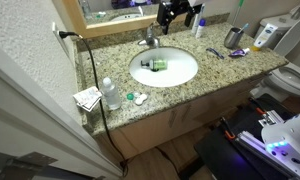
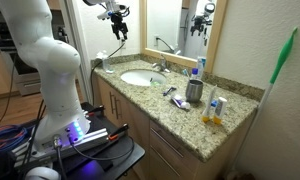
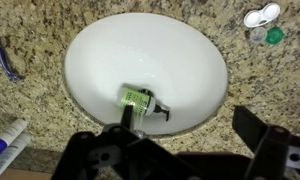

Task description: Close the tap

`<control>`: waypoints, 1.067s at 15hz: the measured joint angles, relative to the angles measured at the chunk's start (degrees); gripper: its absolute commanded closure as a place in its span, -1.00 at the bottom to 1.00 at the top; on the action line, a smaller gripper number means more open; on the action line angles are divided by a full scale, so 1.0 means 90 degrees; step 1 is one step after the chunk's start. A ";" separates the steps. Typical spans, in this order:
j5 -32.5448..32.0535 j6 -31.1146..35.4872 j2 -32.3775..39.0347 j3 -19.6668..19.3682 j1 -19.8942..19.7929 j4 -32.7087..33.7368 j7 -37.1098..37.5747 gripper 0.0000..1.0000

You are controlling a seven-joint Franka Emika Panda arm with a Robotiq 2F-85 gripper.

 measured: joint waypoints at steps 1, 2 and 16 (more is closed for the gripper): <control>0.0042 0.0051 0.0099 -0.0115 -0.0028 0.0001 0.0059 -1.00; 0.0175 0.0248 0.0252 -0.0302 -0.0084 -0.0003 0.0031 -1.00; 0.1054 0.1299 0.1369 -0.1402 -0.0508 0.0376 -0.1204 -1.00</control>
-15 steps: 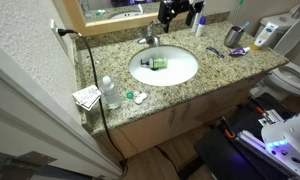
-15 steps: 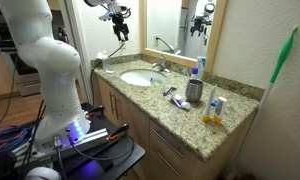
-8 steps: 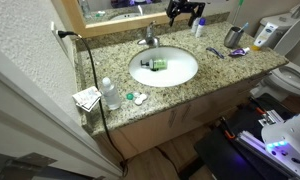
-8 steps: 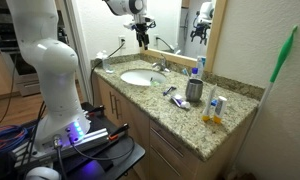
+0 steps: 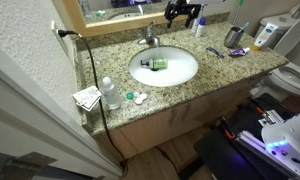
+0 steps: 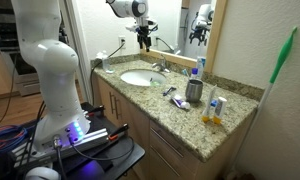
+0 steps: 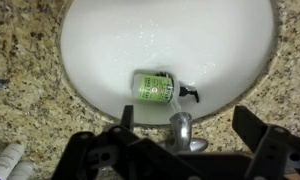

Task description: Close the tap

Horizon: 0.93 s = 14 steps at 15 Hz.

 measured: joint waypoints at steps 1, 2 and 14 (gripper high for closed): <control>0.0002 0.0019 0.0197 -0.0079 -0.0038 0.0229 -0.0124 -1.00; 0.0000 0.0023 0.0393 -0.0144 -0.0060 0.0492 -0.0187 -1.00; -0.0581 0.0271 0.1723 -0.0407 0.0166 0.1682 0.0354 -1.00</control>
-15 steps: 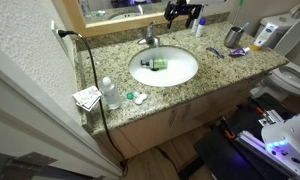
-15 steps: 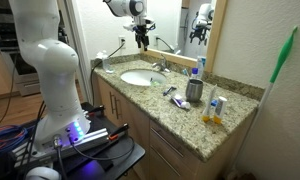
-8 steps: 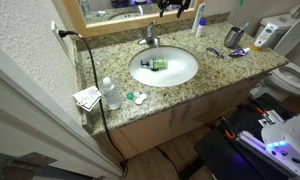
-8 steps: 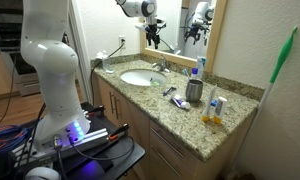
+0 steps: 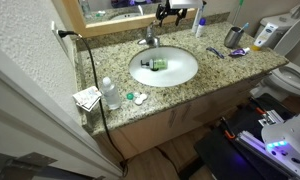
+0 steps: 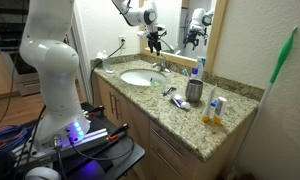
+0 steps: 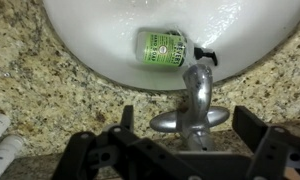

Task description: Close the tap

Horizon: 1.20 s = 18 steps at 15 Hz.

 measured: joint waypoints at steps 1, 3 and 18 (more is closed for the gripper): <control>-0.0015 0.0185 0.0175 -0.0020 0.0025 0.0054 0.0000 -1.00; -0.0014 0.0471 0.0498 -0.0054 0.0060 0.0237 0.0000 -1.00; 0.0599 0.0429 0.1557 -0.0244 0.0104 0.2112 -0.0267 -1.00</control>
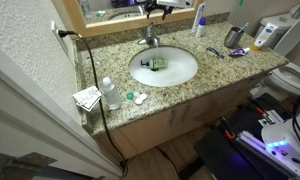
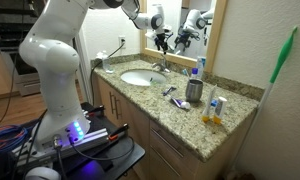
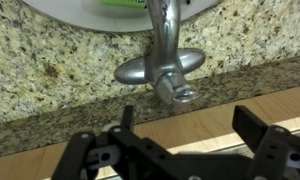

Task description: Close the tap

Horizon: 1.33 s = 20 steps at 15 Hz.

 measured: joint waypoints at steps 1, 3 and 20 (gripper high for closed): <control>0.0070 -0.0178 0.0063 0.0001 -0.0004 0.0155 -0.0045 -1.00; 0.0102 -0.0669 0.0183 0.0001 -0.0004 0.0459 -0.0057 -1.00; 0.0073 -0.1051 0.0548 -0.0095 0.0167 0.0859 0.0302 0.37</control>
